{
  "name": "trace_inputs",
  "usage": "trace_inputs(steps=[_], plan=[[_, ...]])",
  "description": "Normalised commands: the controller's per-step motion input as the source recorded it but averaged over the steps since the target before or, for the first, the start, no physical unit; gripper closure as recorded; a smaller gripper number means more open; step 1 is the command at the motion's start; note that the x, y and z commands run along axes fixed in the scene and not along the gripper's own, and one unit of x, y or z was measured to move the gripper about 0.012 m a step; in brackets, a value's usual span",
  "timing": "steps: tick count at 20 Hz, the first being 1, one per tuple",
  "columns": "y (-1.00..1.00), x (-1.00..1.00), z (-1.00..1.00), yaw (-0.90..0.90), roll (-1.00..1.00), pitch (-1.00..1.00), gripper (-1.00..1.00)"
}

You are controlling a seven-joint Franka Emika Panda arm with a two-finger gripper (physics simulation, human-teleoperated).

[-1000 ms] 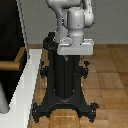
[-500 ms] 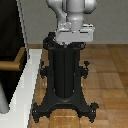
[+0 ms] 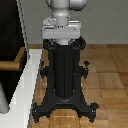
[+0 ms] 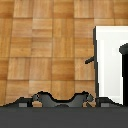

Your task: Open the door by pressing down and pulling on the handle.

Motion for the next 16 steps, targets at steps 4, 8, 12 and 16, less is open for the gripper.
trace_inputs(steps=[4,8,12,16], plan=[[-0.25,0.0,0.0,0.0,0.0,0.0,-1.0],[-0.5,0.0,0.0,0.0,0.0,0.0,-1.0],[-0.75,0.0,0.0,0.0,0.0,0.0,-1.0],[-0.75,0.0,0.0,0.0,0.0,0.0,-1.0]])
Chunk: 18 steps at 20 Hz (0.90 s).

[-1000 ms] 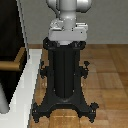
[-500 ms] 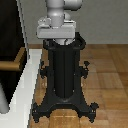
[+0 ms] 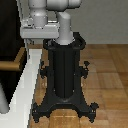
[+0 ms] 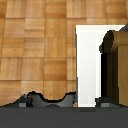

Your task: Open the door by pressing down and pulling on the handle.

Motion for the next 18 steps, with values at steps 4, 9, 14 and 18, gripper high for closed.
trace_inputs(steps=[4,9,14,18], plan=[[-0.5,0.0,0.0,-0.04,0.0,0.0,-1.0],[-0.4,0.0,0.0,-0.12,0.0,0.0,-1.0],[0.0,0.0,0.0,-0.03,0.0,0.0,-1.0],[-0.5,0.0,0.0,-0.04,0.0,0.0,-1.0]])
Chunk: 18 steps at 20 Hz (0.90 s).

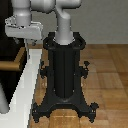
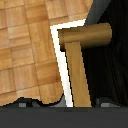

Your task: Open the door by pressing down and pulling on the handle.

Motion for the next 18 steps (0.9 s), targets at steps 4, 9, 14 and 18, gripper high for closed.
trace_inputs(steps=[4,9,14,18], plan=[[-0.5,0.0,0.0,0.0,0.0,0.0,-1.0],[-0.4,0.0,0.0,0.0,0.0,0.0,-1.0],[0.0,0.4,0.0,0.0,0.0,0.0,-1.0],[0.0,0.5,0.0,0.0,0.0,0.0,-1.0]])
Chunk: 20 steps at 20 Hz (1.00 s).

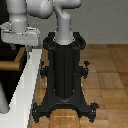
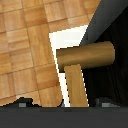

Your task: Open the door by pressing down and pulling on the handle.

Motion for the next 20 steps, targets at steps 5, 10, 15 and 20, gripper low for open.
trace_inputs(steps=[5,10,15,20], plan=[[-0.4,0.0,0.0,0.0,0.0,0.0,-1.0],[-0.2,0.0,0.0,0.0,0.0,0.0,-1.0],[0.0,0.0,0.0,0.0,0.0,0.0,-1.0],[0.0,0.0,-0.4,0.0,0.0,0.0,-1.0]])
